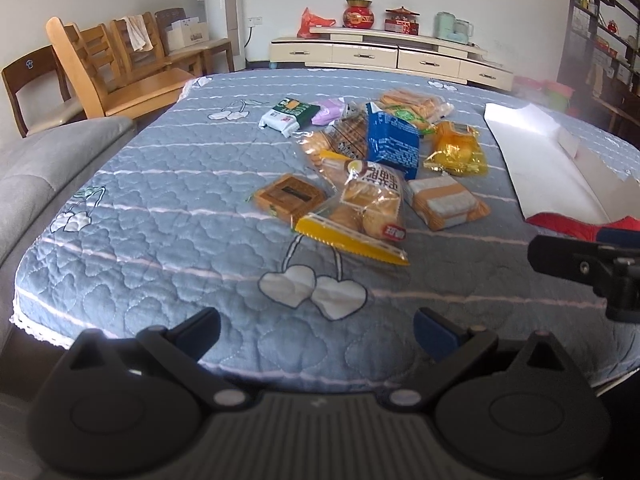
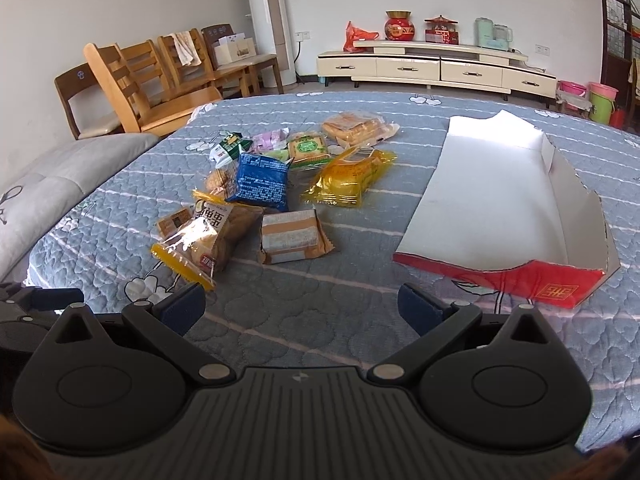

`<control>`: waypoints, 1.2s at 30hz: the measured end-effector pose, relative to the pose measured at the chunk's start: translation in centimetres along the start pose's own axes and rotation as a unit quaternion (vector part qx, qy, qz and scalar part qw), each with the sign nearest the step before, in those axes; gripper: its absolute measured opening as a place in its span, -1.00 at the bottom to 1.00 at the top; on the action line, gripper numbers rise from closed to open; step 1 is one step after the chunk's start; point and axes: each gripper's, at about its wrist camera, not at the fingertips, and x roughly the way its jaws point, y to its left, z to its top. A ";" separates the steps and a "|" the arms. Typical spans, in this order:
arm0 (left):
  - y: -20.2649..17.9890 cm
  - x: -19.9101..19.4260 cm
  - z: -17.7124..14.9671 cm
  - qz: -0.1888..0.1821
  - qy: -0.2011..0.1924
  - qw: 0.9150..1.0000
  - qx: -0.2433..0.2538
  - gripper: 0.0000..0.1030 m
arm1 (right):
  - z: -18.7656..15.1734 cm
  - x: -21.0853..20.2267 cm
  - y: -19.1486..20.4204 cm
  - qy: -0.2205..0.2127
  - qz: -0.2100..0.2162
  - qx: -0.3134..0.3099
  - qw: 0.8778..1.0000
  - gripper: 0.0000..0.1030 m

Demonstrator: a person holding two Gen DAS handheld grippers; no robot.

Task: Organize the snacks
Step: 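Move both tools toward the snack pile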

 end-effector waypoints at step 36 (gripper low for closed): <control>-1.5 1.6 3.6 -0.006 -0.030 0.999 0.016 0.98 | 0.0 1.1 0.0 0.012 -0.008 -0.002 1.000 1.00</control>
